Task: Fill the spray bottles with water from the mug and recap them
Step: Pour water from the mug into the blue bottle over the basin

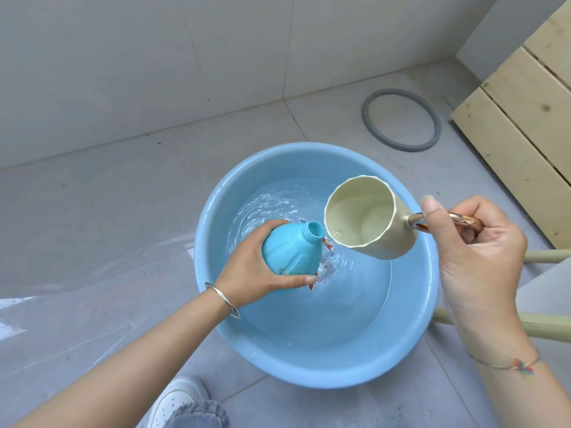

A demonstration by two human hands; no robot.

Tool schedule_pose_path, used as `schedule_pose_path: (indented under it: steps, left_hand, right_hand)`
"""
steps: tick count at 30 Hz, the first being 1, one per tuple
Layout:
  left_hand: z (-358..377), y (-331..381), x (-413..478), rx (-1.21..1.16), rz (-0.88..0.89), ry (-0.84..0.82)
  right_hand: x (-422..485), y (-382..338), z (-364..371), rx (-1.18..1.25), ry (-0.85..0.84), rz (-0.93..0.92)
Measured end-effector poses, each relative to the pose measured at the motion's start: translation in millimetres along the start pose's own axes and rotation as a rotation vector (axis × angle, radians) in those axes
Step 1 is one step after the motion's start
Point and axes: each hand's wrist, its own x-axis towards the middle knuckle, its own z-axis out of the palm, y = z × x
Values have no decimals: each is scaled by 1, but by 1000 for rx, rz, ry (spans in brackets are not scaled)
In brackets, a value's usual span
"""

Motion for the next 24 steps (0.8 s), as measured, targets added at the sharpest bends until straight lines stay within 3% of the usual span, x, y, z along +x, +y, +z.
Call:
schedule_pose_path:
  steps: [24]
  left_hand:
    - [2,-4,1,29,5,-11]
  right_hand:
    - [0,-9,0,-282,-15,-355]
